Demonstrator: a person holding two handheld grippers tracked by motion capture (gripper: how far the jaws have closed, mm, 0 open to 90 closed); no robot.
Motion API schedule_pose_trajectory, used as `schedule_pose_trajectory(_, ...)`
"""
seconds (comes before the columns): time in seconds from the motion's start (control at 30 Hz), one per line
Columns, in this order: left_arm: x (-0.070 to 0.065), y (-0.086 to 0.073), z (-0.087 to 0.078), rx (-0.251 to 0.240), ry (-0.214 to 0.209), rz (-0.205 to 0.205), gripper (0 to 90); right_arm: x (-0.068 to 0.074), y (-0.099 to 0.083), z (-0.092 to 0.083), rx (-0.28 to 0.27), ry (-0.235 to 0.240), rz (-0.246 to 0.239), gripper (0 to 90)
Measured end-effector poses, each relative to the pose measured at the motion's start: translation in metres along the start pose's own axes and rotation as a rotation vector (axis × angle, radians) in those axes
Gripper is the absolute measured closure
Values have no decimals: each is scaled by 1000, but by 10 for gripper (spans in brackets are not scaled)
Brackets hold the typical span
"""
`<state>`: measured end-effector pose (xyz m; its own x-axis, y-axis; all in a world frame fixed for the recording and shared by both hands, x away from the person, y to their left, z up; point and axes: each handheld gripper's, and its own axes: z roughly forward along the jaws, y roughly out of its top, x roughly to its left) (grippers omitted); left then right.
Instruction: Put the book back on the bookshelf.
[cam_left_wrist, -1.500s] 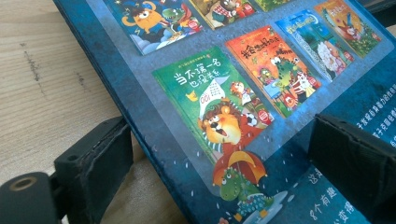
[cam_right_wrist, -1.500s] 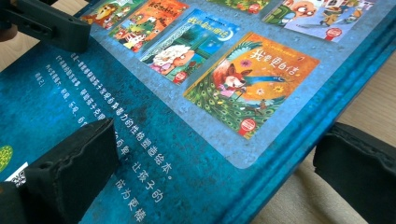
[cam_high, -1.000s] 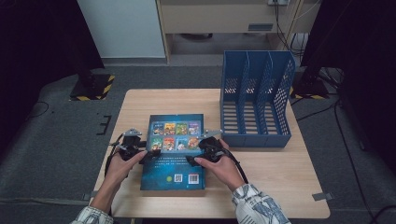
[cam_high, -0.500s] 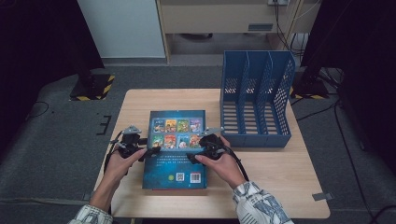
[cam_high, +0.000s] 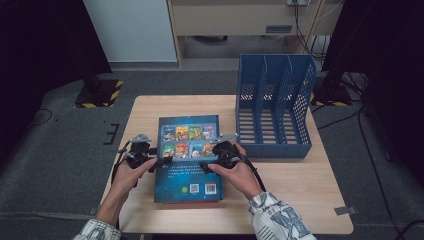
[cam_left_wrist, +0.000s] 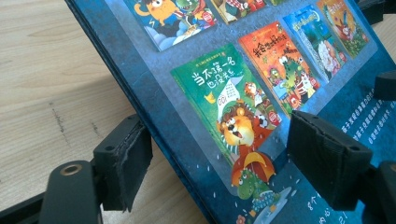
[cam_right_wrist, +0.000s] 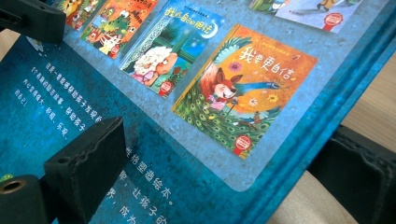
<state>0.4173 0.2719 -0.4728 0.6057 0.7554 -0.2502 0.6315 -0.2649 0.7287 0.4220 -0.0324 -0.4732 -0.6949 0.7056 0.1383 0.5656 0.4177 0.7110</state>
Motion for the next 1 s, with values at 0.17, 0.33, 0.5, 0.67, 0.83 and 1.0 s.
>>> schedule_pose_trajectory(0.17,0,5,-4,-8,7,11,248,0,2,-1,-6,-5,-6,63)
schedule_pose_trajectory(0.33,-1,12,-7,-13,18,25,265,0,7,-4,-13,-14,-11,67)
schedule_pose_trajectory(0.5,-3,15,-10,-17,29,37,272,1,11,-8,-26,-20,-9,88)
schedule_pose_trajectory(0.67,-3,15,-14,-22,33,39,280,0,13,-10,-36,-16,-8,121)
schedule_pose_trajectory(0.83,-2,17,-17,-32,36,36,301,0,17,-13,-52,-17,-13,149)
schedule_pose_trajectory(1.0,-2,21,-21,-39,40,42,322,0,21,-15,-53,-17,-16,154)
